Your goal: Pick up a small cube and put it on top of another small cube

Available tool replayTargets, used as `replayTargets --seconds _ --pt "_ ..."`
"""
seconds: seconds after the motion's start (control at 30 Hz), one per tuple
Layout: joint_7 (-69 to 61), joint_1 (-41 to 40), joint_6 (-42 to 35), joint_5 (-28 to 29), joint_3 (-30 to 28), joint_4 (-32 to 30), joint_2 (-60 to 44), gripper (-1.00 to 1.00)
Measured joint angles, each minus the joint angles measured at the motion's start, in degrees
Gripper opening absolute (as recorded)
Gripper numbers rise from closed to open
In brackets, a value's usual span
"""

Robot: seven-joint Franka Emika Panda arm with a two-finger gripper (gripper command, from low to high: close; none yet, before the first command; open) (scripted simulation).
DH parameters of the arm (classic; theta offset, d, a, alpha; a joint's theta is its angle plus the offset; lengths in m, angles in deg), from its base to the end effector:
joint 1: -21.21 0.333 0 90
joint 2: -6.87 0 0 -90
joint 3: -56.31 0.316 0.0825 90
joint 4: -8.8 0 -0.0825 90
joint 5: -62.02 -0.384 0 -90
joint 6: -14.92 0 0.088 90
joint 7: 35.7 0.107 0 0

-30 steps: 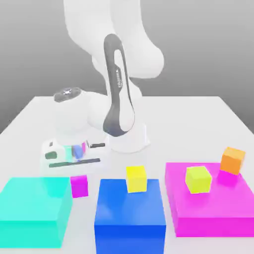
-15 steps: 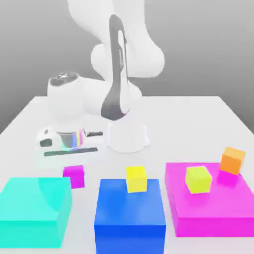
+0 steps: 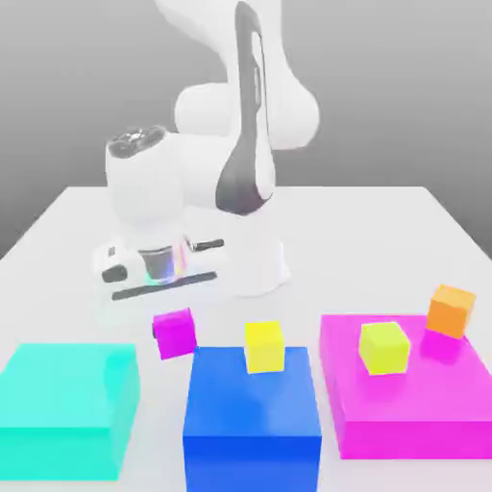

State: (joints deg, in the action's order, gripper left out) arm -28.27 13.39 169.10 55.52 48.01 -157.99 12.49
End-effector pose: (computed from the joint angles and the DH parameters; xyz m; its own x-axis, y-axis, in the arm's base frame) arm 0.3139 -0.0924 0.2014 0.8640 -0.4860 -0.1315 -0.4939 -0.8689 -0.0338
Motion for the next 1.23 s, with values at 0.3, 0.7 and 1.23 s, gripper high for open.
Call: replayTargets --seconds 0.3,0.7,1.23 --pt "9.23 5.69 -11.18 -2.05 6.28 2.96 1.29 -1.00" --pt "22.56 11.66 -25.08 -1.82 14.15 7.07 5.20 -1.00" --pt "21.62 7.17 -9.82 4.20 12.87 7.16 9.58 1.00"
